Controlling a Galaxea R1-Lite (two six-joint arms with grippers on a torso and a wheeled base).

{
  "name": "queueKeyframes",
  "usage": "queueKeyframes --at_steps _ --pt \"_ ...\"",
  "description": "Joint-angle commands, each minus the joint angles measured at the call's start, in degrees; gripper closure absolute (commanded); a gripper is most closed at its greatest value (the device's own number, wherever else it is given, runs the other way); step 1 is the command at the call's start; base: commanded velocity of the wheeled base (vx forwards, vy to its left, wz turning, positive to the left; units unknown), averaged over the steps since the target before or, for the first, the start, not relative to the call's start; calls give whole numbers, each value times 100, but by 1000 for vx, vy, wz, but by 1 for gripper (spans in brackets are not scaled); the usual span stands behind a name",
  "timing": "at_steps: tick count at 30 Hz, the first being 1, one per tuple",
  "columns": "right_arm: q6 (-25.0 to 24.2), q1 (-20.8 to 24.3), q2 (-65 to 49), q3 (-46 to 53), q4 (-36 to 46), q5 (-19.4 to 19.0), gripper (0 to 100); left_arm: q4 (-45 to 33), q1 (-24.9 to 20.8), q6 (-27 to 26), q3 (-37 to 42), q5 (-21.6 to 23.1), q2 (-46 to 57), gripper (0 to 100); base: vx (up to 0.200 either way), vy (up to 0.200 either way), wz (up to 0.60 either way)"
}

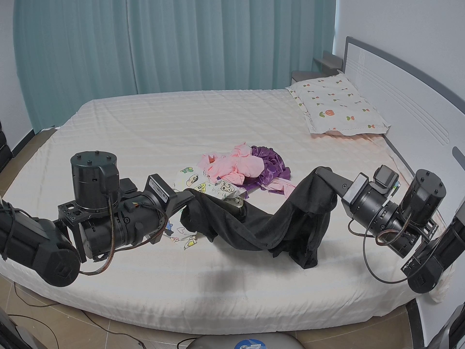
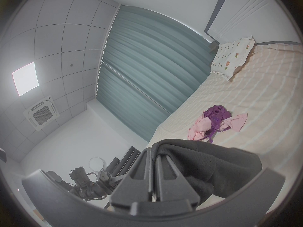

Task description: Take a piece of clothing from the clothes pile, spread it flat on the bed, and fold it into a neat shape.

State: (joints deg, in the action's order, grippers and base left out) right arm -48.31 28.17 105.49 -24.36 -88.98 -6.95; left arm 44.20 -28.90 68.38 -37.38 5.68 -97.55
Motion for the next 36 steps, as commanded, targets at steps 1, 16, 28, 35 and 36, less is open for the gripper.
queueKeyframes --at_steps 1,16,28,35,36 --pt "15 127 -90 36 -85 44 100 9 -1 0 37 3 -10 100 0 0 0" --pt "15 127 -107 36 -85 53 100 18 280 9 -7 3 -10 100 0 53 0" --pt "94 101 -248 19 -85 44 100 9 280 9 29 3 386 100 0 200 0" --pt "59 39 25 -16 -85 27 100 9 289 9 29 12 359 100 0 200 0" --pt "59 30 42 -16 -85 18 100 9 298 9 29 12 351 100 0 200 0"
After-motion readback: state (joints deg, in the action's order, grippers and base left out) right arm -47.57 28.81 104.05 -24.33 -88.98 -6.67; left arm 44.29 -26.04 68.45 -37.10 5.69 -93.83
